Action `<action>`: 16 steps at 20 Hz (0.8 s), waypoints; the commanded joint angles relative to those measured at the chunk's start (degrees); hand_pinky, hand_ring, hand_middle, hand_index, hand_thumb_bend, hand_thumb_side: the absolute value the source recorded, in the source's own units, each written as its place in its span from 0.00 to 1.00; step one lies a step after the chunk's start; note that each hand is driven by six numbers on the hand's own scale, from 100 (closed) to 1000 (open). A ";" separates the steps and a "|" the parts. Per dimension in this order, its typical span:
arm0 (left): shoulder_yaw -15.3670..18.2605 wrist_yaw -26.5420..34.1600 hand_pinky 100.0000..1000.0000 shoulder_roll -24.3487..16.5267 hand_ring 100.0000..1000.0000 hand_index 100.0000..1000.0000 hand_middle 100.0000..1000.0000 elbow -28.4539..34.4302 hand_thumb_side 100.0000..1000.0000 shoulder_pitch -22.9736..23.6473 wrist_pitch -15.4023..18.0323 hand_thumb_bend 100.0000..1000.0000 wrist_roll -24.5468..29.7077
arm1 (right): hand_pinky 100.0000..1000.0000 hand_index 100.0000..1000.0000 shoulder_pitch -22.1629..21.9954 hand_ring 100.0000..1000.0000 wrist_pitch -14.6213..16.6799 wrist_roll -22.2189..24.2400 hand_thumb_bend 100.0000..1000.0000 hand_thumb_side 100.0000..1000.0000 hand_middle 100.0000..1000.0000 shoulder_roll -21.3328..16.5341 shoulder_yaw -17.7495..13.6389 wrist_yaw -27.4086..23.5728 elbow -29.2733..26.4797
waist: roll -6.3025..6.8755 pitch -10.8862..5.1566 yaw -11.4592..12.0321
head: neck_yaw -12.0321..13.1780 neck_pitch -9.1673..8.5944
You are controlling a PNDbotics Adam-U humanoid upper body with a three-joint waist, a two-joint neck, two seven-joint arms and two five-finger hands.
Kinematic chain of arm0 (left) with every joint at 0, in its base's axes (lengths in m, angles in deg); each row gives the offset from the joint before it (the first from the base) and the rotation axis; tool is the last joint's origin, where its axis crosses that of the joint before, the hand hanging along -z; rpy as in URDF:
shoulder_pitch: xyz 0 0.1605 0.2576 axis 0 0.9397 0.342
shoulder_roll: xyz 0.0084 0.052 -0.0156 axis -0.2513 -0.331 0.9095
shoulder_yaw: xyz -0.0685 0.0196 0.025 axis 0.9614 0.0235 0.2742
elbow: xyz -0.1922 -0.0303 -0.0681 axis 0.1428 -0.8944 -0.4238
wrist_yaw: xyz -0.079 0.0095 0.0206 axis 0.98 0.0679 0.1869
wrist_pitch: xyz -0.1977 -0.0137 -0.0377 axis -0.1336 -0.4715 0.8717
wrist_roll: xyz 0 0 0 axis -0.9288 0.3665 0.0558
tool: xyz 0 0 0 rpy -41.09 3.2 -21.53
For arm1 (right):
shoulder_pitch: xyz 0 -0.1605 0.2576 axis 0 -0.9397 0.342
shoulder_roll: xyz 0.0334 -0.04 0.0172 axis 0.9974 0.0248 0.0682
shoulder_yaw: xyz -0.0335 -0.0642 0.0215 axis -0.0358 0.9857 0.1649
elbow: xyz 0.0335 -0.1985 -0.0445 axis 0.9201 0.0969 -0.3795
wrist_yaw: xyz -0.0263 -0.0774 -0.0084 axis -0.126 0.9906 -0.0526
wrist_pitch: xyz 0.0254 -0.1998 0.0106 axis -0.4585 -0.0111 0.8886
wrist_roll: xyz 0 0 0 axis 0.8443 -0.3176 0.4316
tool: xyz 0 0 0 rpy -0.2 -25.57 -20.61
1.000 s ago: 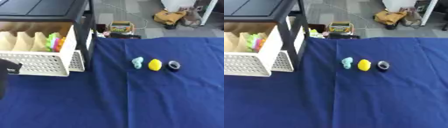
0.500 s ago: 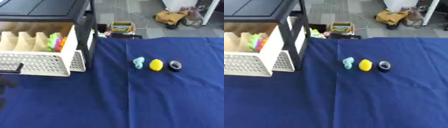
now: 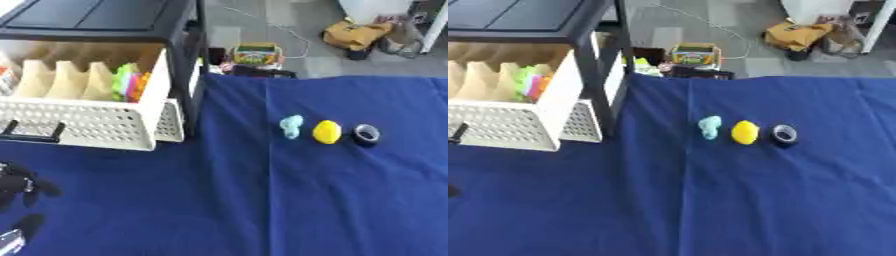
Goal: Pick up objects from table and place into drawer.
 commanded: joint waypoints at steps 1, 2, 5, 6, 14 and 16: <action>0.11 -0.21 0.53 -0.71 0.41 0.84 0.49 0.57 1.00 -1.25 -1.03 0.00 2.84 | 0.61 0.80 0.07 0.72 0.11 -1.11 0.00 1.00 0.50 -0.92 0.06 0.73 -0.93 | -0.03 -1.18 -0.14 | 1.55 -0.68; 0.23 0.05 0.53 -0.48 0.41 0.84 0.49 0.57 1.00 -1.77 -1.29 0.00 4.40 | 0.61 0.80 0.03 0.72 0.13 -1.20 0.00 1.00 0.50 -0.86 0.10 0.79 -0.93 | -0.06 -1.20 -0.16 | 1.95 -0.72; 0.55 0.47 0.53 -0.20 0.43 0.84 0.49 0.57 1.00 -3.52 -2.00 0.00 7.75 | 0.61 0.79 -0.11 0.72 0.16 -1.41 0.00 1.00 0.50 -0.61 0.13 0.83 -0.93 | -0.14 -1.22 -0.12 | 2.40 -0.81; 0.59 0.27 0.53 -0.18 0.43 0.84 0.49 0.57 1.00 -4.11 -2.33 0.00 8.28 | 0.61 0.79 -0.19 0.72 0.14 -1.41 0.00 1.00 0.50 -0.52 0.17 0.85 -0.93 | -0.15 -1.23 -0.11 | 2.47 -0.84; -0.04 -3.93 0.54 -0.02 0.49 0.85 0.52 0.57 0.98 -7.52 -4.39 0.00 8.42 | 0.61 0.79 -0.04 0.72 0.10 -1.37 0.00 1.00 0.50 0.29 -0.05 0.36 -0.93 | -0.16 -1.17 -0.27 | 2.69 -1.15; -0.28 -5.08 0.54 0.30 0.48 0.84 0.52 0.57 0.96 -8.48 -4.83 0.00 8.20 | 0.61 0.79 -0.04 0.72 0.21 -1.43 0.00 1.00 0.50 0.37 -0.11 0.15 -0.93 | -0.11 -1.14 -0.36 | 2.59 -1.22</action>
